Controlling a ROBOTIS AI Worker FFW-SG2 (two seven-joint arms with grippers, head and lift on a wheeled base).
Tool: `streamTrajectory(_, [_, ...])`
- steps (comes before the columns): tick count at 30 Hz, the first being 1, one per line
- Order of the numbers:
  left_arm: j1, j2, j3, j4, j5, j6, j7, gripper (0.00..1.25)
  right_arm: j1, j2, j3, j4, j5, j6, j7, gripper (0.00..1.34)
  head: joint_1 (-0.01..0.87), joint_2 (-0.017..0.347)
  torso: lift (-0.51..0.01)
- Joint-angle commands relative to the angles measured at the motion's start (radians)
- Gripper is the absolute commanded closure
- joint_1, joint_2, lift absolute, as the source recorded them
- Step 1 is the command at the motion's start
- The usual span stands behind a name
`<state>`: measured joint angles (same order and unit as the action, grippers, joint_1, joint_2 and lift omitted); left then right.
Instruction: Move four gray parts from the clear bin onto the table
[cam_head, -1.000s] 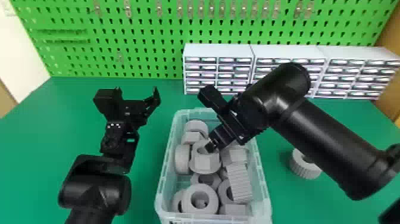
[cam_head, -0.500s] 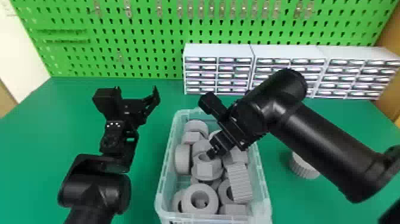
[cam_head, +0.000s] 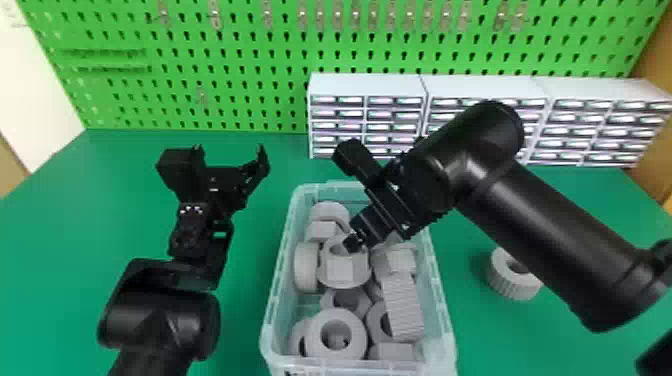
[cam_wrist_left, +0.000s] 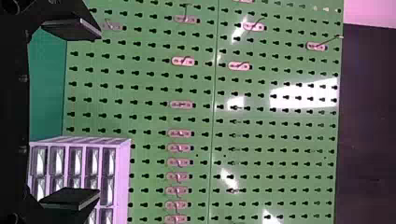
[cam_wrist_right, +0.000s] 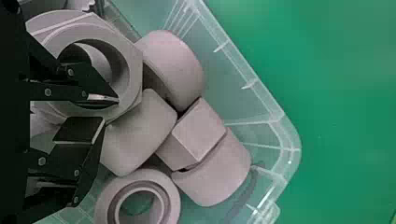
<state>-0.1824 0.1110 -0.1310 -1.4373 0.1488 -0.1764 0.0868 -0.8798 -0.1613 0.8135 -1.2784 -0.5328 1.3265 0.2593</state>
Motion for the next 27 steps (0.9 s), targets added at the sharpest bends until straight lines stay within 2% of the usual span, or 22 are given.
streamTrajectory(1, [0.003,0.001,0.001,0.000,0.000,0.000,0.001,0.10,-0.004,0.002,-0.013,-0.004,0.007,0.000,0.000,1.00,0.693,0.072,-0.052])
streamTrajectory(27, [0.012,0.004,-0.009,0.000,0.000,0.002,0.011,0.10,-0.011,0.003,-0.099,-0.022,0.065,0.008,0.001,1.00,0.693,0.072,-0.052])
